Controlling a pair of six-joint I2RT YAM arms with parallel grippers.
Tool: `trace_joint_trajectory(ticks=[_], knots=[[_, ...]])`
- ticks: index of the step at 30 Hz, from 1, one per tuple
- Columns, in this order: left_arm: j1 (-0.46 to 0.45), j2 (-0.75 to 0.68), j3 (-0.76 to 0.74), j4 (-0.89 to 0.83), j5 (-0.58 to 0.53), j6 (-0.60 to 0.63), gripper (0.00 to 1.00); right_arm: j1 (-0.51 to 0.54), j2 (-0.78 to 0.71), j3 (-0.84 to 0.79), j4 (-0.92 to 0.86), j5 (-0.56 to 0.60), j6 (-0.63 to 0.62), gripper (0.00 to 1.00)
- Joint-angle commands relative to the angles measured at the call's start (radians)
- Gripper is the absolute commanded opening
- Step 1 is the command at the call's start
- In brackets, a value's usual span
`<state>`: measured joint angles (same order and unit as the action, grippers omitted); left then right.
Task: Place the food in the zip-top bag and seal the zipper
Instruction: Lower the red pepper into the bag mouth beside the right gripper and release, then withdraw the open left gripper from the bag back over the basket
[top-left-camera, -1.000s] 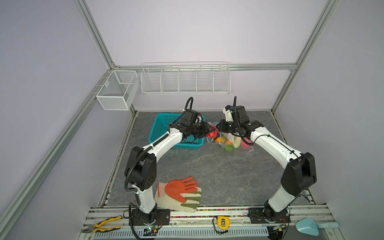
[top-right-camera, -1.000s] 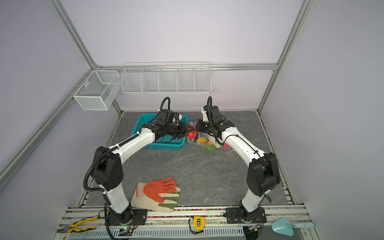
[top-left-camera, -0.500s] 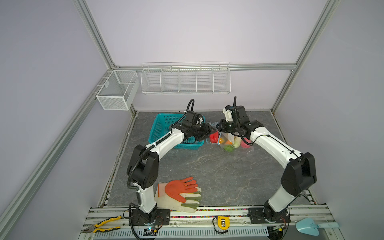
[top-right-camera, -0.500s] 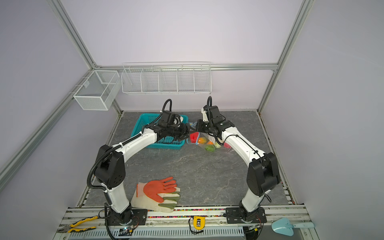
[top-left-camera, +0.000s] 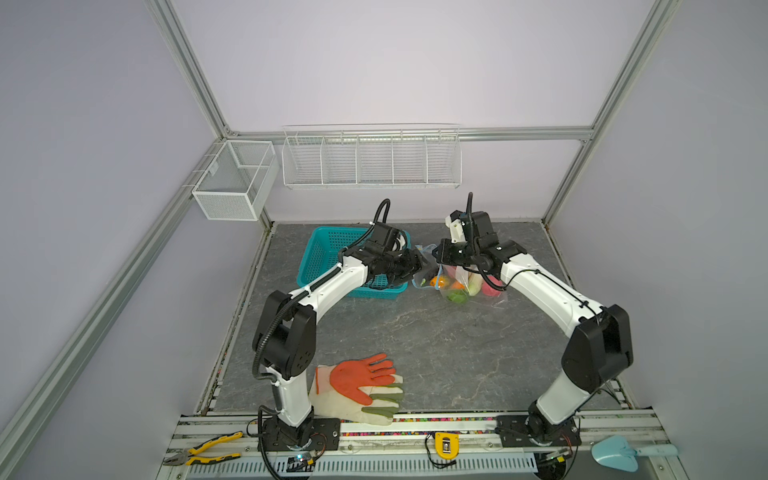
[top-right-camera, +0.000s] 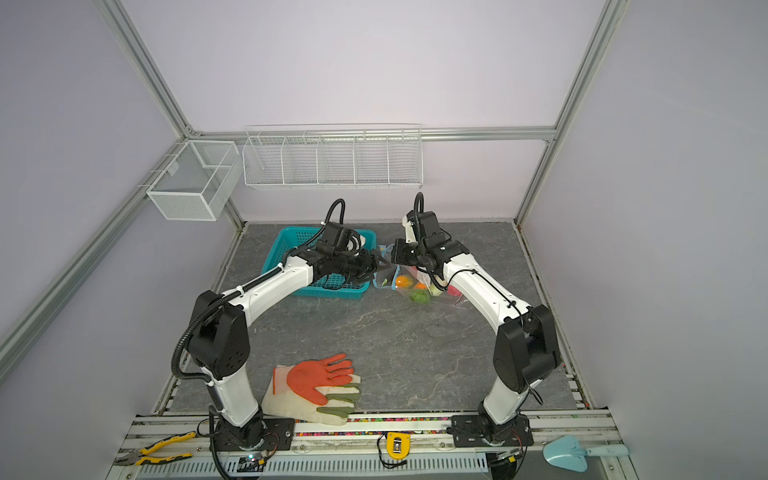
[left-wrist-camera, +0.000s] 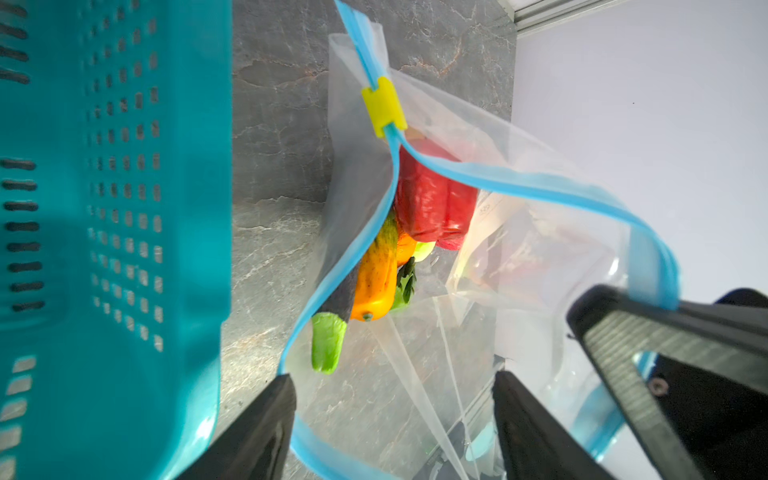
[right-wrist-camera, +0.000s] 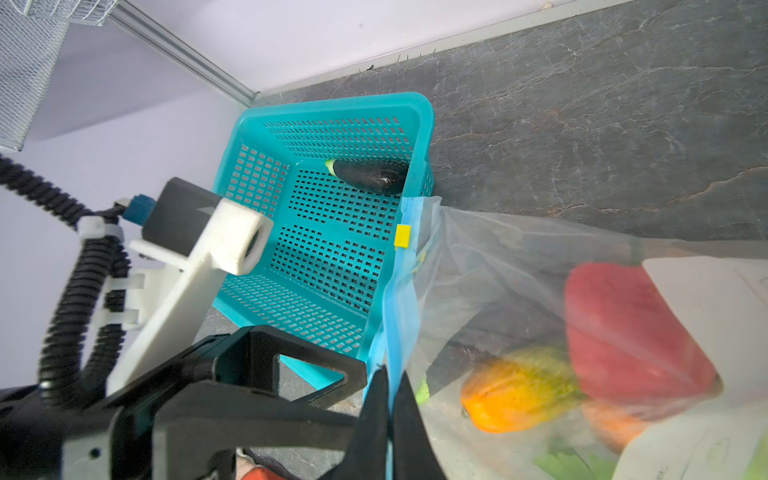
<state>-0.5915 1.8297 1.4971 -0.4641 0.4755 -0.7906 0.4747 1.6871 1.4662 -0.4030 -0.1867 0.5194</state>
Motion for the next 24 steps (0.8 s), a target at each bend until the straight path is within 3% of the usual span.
trace_joint_trajectory(ticks=[1,5,10,14,24], knots=[[0.054,-0.063,0.045,-0.099,-0.073,0.083,0.75,0.001,-0.021,0.004,0.006,0.003,-0.006,0.07],[0.134,-0.056,0.063,-0.191,-0.181,0.21,0.74,0.0,-0.021,0.001,0.012,0.0,-0.004,0.07],[0.24,0.021,0.092,-0.184,-0.294,0.393,0.71,0.001,-0.02,-0.006,0.024,-0.008,0.0,0.07],[0.254,0.105,0.151,-0.107,-0.373,0.537,0.7,0.004,0.002,0.003,0.029,-0.031,0.006,0.07],[0.257,0.351,0.413,-0.144,-0.395,0.645,0.7,-0.003,-0.017,-0.029,0.025,-0.016,-0.004,0.07]])
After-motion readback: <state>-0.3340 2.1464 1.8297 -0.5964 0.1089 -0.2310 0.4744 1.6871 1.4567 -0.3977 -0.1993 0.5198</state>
